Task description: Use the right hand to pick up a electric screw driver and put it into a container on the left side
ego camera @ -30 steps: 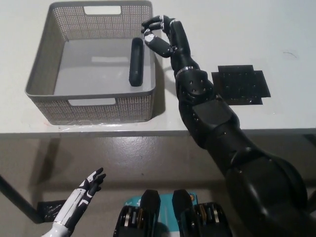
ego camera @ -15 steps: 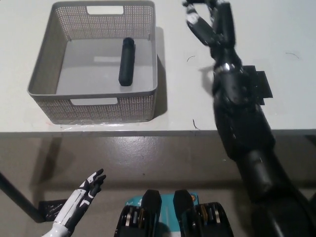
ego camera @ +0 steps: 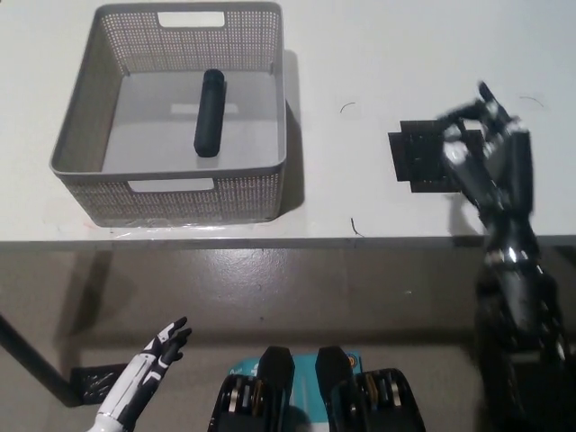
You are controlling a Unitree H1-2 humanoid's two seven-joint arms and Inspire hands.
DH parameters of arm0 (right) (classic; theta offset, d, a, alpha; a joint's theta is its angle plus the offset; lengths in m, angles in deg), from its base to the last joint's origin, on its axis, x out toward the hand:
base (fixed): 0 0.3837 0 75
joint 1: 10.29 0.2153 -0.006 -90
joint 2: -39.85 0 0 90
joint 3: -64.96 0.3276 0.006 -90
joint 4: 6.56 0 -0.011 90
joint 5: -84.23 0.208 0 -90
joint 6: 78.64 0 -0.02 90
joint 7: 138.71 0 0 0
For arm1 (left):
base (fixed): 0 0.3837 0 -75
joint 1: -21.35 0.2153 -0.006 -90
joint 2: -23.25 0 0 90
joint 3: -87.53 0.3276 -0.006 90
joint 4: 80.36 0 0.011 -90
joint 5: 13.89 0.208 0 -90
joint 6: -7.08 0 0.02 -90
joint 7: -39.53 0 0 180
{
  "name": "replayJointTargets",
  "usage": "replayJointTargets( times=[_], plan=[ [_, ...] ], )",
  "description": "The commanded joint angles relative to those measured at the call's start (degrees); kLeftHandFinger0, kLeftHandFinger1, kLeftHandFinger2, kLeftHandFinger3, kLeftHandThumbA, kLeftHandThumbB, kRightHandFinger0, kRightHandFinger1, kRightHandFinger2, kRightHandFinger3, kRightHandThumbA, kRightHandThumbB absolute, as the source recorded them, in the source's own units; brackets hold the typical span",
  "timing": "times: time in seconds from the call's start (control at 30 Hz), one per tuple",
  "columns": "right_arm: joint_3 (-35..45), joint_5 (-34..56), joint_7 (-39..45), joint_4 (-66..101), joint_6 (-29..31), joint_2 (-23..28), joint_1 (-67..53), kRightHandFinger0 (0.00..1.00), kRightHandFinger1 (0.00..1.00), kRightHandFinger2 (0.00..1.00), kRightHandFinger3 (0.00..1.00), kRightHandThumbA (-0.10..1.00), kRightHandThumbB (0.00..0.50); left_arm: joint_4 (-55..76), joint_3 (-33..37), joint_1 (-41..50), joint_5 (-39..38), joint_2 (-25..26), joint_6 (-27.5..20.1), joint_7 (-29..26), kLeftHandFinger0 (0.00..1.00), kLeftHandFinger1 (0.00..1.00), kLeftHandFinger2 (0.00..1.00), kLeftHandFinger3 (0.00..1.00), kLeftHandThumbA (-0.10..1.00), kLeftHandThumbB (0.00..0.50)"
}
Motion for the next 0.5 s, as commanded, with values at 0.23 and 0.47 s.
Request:
replayJointTargets(
  times=[0.23, 0.47],
  plan=[
    [-7.88, 2.85, 12.28, 13.27, 1.37, 6.45, -14.07, 1.00, 1.00, 1.00, 1.00, 1.00, 0.457, 1.77, -3.00, 1.96, -1.55, -0.32, -3.19, -1.95, 1.00, 1.00, 1.00, 1.00, 0.98, 0.251],
    [-9.53, 0.66, 14.64, 8.76, 3.49, 8.86, -17.65, 1.00, 1.00, 1.00, 1.00, 0.56, 0.424, 0.38, -4.45, 1.63, -1.17, -0.68, -4.54, -1.95, 1.00, 1.00, 1.00, 1.00, 0.99, 0.263]
  ],
)
